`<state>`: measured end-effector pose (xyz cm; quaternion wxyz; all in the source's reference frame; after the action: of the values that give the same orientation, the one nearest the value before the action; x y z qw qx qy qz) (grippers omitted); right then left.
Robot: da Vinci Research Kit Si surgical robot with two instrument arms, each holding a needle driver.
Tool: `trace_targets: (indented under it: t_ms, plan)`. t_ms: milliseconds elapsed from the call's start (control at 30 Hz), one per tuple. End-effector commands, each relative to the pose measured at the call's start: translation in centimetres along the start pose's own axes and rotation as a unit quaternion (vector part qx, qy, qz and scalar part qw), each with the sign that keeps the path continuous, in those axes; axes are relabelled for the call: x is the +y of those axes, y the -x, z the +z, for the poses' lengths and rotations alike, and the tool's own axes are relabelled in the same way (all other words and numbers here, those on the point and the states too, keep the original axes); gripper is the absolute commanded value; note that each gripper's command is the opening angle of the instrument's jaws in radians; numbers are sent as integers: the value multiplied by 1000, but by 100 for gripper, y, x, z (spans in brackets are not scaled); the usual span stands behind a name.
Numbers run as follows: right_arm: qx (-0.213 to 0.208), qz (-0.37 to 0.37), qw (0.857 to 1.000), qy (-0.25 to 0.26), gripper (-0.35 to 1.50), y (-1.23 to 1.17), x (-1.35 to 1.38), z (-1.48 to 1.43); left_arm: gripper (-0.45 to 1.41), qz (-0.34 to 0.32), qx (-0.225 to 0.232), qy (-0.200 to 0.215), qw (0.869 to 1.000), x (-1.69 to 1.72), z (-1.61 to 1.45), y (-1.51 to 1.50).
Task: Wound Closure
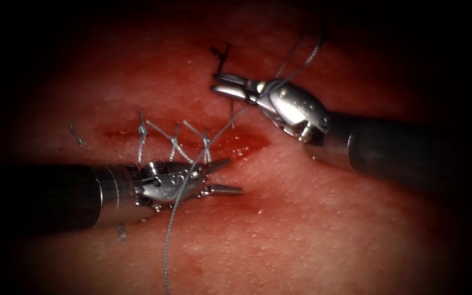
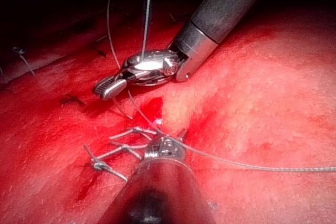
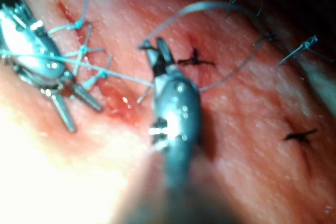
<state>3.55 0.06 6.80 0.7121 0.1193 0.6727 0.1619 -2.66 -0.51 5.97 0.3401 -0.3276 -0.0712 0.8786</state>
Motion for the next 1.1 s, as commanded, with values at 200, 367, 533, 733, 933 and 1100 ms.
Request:
trace_targets:
  t_ms: [200,367,533,733,933,1100]
  plan:
    - [-29,29,999,16,-35,-7,12,8,31,0,1,0,1000,1,9,-3]
    - [-56,61,996,34,-35,-9,13,8,31,0,0,1,1000,1,10,-3]
    - [-93,139,984,60,-35,-13,16,6,31,0,0,0,1000,2,11,-3]
    - [-110,223,965,80,-35,-18,17,7,31,-1,1,2,1000,3,13,-4]
    - [-114,263,954,84,-35,-23,16,9,31,-1,1,2,1000,4,15,-5]
    - [-122,291,946,75,-35,-26,14,11,31,-2,1,3,1000,6,19,-7]
